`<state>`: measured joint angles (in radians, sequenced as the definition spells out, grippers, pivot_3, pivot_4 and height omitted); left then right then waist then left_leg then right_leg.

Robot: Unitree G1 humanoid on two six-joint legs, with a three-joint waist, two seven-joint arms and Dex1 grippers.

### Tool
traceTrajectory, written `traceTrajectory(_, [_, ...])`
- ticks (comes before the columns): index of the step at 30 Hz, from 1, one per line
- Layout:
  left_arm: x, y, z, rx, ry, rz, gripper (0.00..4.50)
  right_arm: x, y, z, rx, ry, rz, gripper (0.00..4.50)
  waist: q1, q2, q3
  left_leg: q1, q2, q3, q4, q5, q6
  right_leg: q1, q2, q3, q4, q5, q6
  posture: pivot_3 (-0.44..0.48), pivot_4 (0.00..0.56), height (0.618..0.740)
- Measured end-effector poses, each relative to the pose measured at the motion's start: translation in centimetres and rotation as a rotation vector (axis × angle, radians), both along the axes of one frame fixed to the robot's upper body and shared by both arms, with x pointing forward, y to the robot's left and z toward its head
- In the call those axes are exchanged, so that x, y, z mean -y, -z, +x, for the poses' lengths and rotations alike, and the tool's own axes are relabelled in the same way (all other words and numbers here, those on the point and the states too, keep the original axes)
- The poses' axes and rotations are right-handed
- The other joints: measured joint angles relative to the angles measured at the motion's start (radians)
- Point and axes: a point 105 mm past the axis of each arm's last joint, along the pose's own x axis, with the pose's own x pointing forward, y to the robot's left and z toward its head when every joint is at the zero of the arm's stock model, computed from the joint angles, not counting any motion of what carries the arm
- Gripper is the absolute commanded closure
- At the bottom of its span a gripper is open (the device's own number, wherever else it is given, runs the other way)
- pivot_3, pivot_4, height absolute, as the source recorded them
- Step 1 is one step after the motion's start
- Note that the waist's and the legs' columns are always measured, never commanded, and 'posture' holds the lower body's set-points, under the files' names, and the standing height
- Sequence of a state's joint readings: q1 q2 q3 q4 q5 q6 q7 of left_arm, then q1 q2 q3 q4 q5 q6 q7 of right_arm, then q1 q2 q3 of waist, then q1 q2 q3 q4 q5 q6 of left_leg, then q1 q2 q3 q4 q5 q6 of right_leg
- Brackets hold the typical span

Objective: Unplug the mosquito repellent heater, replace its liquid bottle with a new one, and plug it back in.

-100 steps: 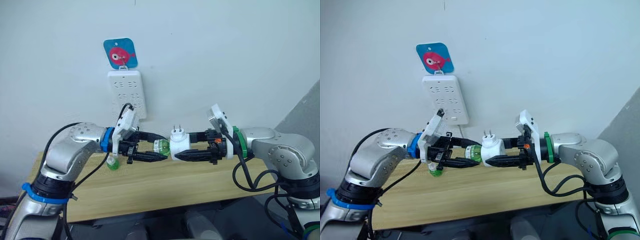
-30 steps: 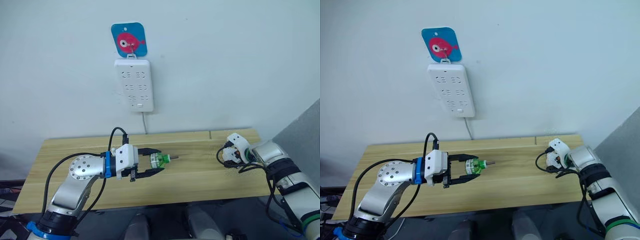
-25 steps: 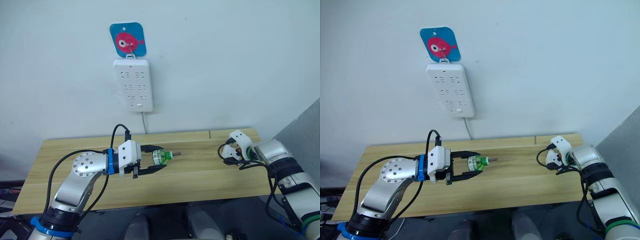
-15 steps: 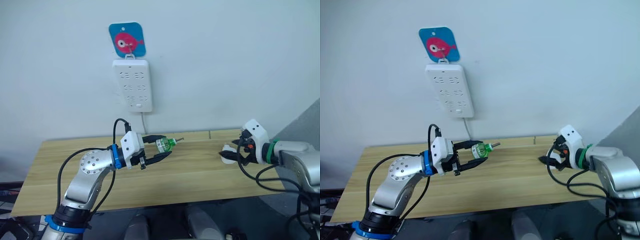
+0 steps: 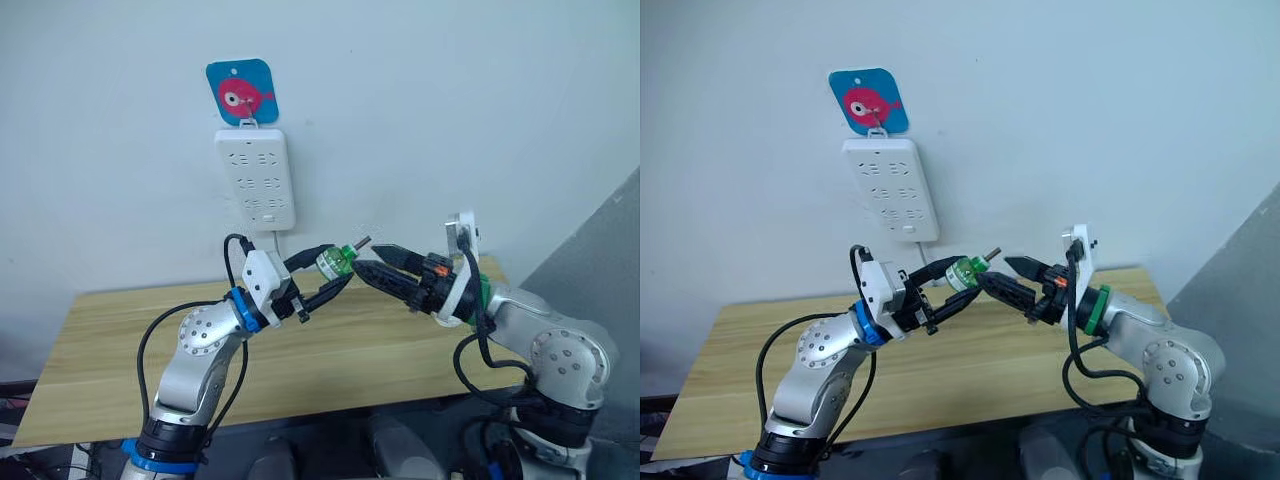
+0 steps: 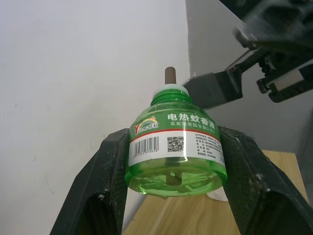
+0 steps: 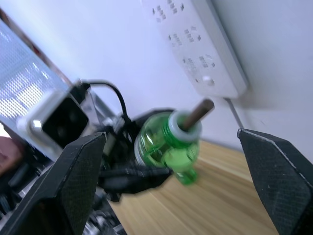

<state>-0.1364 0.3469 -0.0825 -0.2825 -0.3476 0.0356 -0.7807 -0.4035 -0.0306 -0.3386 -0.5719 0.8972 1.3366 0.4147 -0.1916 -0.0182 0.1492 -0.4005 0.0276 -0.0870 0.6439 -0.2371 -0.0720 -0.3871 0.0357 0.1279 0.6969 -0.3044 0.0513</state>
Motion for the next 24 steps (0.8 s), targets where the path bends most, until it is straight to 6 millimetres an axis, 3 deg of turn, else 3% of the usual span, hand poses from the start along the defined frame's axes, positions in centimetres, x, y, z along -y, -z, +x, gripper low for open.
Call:
traceTrajectory(19, [0.0,-0.5,0.3,0.027,-0.046,-0.027,2.24,-2.1,-0.2,0.7,-0.11,-0.08,0.053,0.0,-0.004,0.003,-0.021,0.0,0.0,0.0,-0.001,0.0,0.0,0.0,0.0,0.0,0.0,0.0,0.0,-0.149,0.045,0.74])
traceTrajectory(24, [0.0,-0.6,0.2,0.036,-0.044,-0.029,2.24,-2.5,-0.1,0.9,-0.123,-0.08,0.055,1.6,-0.004,0.003,-0.022,0.0,0.0,0.0,-0.001,0.0,0.0,0.0,0.0,0.0,0.0,0.0,0.0,-0.143,0.044,0.74])
